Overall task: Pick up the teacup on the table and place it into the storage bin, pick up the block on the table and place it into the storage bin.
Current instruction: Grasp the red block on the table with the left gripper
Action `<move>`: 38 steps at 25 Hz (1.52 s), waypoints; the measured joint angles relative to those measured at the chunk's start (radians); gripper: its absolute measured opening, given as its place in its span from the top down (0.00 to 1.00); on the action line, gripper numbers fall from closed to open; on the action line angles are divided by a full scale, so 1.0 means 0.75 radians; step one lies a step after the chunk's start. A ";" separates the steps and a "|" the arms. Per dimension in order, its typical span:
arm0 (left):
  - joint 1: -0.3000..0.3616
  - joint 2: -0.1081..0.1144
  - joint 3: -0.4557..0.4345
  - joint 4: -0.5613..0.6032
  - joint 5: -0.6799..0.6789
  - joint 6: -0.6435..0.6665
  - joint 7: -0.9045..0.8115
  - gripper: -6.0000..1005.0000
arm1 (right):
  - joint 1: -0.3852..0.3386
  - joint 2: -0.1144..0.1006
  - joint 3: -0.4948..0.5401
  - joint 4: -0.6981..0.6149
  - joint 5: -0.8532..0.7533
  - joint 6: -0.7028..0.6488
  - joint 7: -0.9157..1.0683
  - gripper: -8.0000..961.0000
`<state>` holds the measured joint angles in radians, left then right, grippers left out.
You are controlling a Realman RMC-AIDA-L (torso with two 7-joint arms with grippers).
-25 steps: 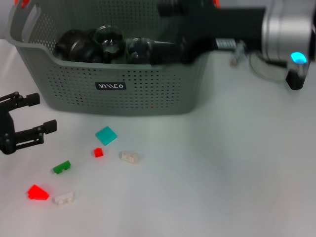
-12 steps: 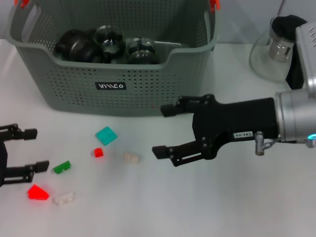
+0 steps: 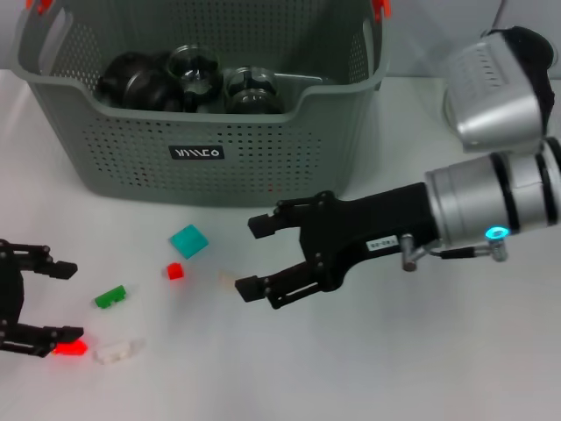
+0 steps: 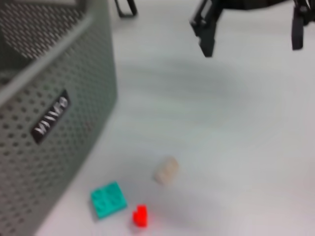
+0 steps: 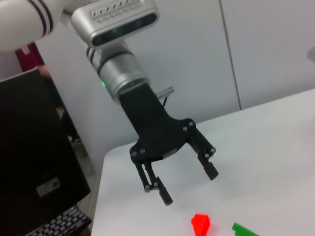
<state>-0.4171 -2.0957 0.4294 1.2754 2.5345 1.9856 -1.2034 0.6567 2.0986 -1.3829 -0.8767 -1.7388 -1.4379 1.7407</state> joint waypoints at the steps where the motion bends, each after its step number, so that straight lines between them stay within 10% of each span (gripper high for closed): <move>1: -0.008 -0.001 0.033 0.015 0.021 0.000 -0.015 0.22 | 0.000 0.000 0.000 0.000 0.000 0.000 0.000 0.01; 38: -0.052 -0.083 0.768 0.221 0.425 -0.174 -0.130 0.22 | 0.112 0.006 0.006 0.076 -0.150 0.194 0.168 0.02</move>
<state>-0.4558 -2.1582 1.0052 1.4410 2.8533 1.8548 -1.3012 0.7409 2.1031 -1.3788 -0.8195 -1.8513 -1.2920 1.8668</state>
